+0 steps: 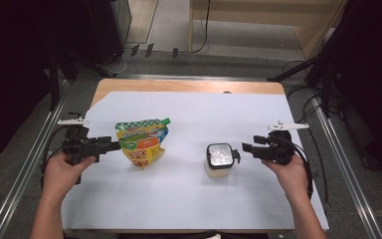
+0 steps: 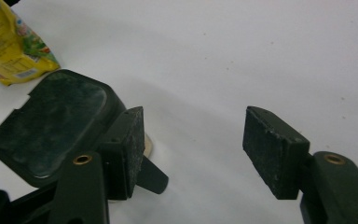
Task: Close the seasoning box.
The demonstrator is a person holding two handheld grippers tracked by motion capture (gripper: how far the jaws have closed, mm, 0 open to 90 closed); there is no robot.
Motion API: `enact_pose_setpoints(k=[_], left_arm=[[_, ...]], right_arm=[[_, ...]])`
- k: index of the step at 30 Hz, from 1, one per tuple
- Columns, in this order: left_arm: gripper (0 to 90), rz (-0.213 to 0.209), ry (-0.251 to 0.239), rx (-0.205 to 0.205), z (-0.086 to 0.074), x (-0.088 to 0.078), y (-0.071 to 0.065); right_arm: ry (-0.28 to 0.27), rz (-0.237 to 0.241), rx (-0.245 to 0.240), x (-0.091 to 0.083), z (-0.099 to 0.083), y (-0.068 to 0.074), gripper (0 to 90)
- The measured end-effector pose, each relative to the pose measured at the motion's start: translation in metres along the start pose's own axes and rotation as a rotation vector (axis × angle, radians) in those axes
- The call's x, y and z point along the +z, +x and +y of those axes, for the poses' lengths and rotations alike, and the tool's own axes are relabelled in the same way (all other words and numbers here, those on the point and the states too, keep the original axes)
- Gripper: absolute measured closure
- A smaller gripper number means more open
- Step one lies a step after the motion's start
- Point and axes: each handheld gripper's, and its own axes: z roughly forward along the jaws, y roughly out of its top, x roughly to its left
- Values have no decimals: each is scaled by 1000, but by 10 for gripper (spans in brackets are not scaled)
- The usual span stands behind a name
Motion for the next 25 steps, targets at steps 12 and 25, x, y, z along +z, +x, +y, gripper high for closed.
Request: enact_pose_setpoints(k=[12,25], left_arm=[[375,2,2,-8,1,3,4],[357,15,6,-17,3,8,6]], right_arm=[[8,-37,59,4,-16,-24,337],[33,-55,49,8,-22,-24,329]])
